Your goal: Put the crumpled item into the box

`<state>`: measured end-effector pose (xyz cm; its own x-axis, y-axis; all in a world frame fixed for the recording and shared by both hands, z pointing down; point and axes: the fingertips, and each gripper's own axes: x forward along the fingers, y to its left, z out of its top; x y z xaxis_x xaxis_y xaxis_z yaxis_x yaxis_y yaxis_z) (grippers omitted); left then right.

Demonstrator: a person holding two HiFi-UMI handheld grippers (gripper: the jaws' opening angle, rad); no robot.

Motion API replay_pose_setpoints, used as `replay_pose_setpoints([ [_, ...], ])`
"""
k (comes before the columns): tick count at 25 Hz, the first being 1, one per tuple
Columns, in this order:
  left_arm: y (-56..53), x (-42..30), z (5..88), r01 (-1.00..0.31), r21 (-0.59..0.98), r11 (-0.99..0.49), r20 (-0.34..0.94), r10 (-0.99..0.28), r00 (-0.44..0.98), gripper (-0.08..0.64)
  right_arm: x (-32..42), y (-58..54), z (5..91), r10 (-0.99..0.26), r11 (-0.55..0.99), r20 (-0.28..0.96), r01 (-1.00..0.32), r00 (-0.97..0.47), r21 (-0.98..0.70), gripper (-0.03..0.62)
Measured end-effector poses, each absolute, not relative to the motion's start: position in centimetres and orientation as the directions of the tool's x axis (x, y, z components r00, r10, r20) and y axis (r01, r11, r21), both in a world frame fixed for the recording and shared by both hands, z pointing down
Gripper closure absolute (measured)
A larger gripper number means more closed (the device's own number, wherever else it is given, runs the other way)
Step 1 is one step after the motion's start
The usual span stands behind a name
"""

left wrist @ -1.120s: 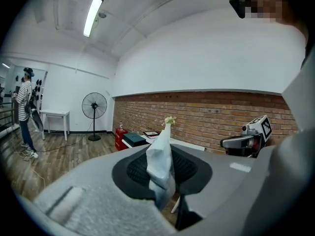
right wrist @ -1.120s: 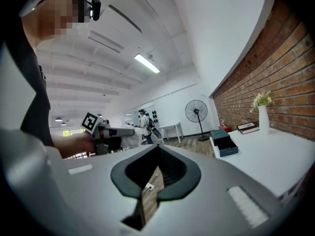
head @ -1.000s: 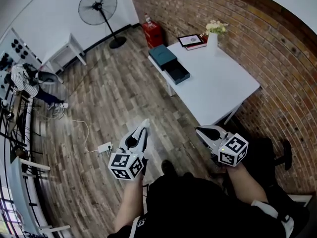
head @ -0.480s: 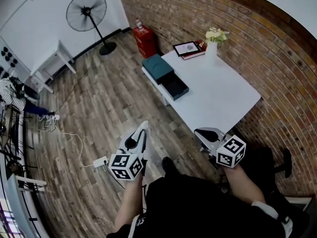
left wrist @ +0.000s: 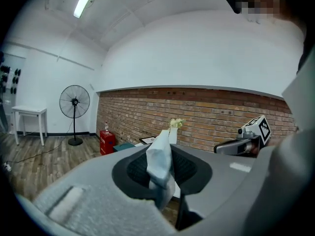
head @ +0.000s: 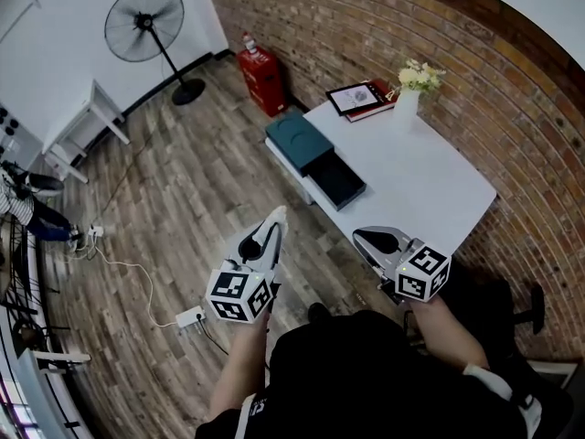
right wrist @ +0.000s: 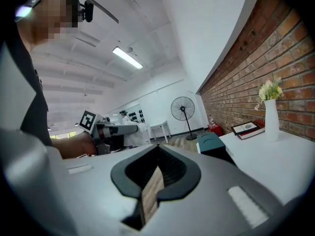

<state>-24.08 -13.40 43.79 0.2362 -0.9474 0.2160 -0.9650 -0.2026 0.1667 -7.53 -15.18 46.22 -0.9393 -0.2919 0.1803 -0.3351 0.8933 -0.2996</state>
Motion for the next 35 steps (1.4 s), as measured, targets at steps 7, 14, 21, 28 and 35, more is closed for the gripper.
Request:
replay_pose_setpoints([
  [7, -19.8, -23.0, 46.1, -0.935, 0.226, -0.272, 0.242, -0.915, 0.324, 0.489, -9.8, -18.1, 46.7, -0.253, 0.908, 0.212, -0.307, -0.944, -0.284, 0.592],
  [14, -25.8, -19.9, 48.4, -0.91, 0.284, -0.3, 0.299, -0.874, 0.382, 0.488, -6.4, -23.3, 49.1, -0.288, 0.864, 0.262, -0.368, -0.921, -0.344, 0.592],
  [21, -31.2, -16.3, 51.1, -0.882, 0.264, -0.391, 0.375, -0.801, 0.467, 0.488, -4.5, -26.4, 51.2, -0.312, 0.825, 0.281, -0.405, -0.908, -0.394, 0.592],
  [28, -34.6, -14.9, 55.1, -0.861, 0.319, -0.395, 0.424, -0.753, 0.503, 0.488, -4.0, -27.6, 52.3, -0.321, 0.808, 0.292, -0.421, -0.901, -0.412, 0.592],
  [35, -36.0, -14.6, 58.8, -0.855, 0.338, -0.393, 0.481, -0.709, 0.516, 0.488, -3.7, -28.3, 52.8, -0.334, 0.801, 0.313, -0.443, -0.889, -0.403, 0.592],
])
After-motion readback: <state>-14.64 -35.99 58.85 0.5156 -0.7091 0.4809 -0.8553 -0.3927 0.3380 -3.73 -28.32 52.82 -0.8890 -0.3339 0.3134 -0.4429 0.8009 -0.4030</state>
